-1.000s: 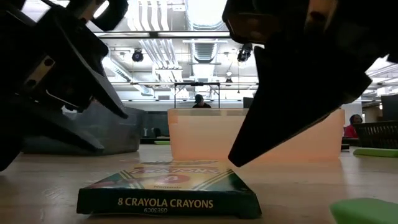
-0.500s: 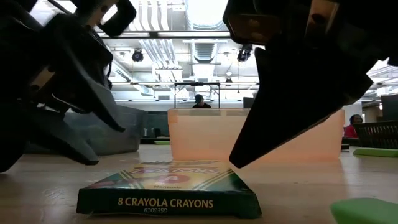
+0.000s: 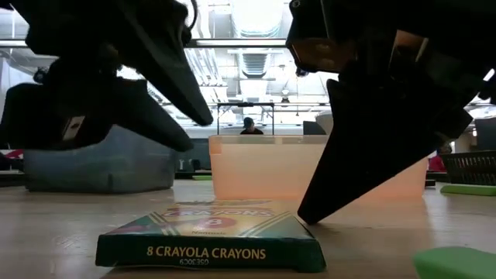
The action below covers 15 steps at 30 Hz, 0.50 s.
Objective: Pick & Place School Supplies
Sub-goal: Put the bottom crayon box into the orange bin
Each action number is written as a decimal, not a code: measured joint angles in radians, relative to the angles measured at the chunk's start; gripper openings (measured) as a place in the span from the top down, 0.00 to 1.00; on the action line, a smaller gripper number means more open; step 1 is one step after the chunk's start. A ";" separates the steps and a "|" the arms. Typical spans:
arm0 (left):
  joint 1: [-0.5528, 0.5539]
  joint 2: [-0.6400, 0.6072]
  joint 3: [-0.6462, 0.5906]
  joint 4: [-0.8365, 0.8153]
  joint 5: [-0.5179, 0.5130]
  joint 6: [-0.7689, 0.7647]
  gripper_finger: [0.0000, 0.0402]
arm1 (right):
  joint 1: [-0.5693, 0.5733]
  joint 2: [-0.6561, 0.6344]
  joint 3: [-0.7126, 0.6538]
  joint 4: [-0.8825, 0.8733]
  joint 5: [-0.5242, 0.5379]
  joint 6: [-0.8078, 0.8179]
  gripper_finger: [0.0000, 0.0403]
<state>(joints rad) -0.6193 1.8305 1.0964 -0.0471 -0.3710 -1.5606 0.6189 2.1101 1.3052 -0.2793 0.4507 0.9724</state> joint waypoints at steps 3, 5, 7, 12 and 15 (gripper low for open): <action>-0.003 -0.007 0.007 -0.002 0.007 0.076 0.75 | 0.000 0.000 -0.001 0.012 -0.001 -0.013 0.93; -0.008 -0.025 0.000 -0.007 0.010 0.136 0.75 | 0.000 0.000 -0.001 0.014 -0.002 -0.015 0.93; -0.019 -0.054 -0.013 -0.029 -0.006 0.240 0.75 | 0.001 0.000 -0.001 0.016 -0.003 -0.015 0.93; -0.089 -0.149 -0.063 -0.105 -0.148 0.530 0.75 | 0.006 0.001 -0.002 0.021 -0.003 -0.015 0.93; -0.147 -0.206 -0.122 -0.093 -0.232 0.674 0.76 | 0.007 0.001 -0.002 0.023 -0.005 -0.015 0.93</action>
<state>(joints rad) -0.7667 1.6240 0.9741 -0.1404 -0.6034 -0.8862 0.6262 2.1113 1.3029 -0.2565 0.4454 0.9572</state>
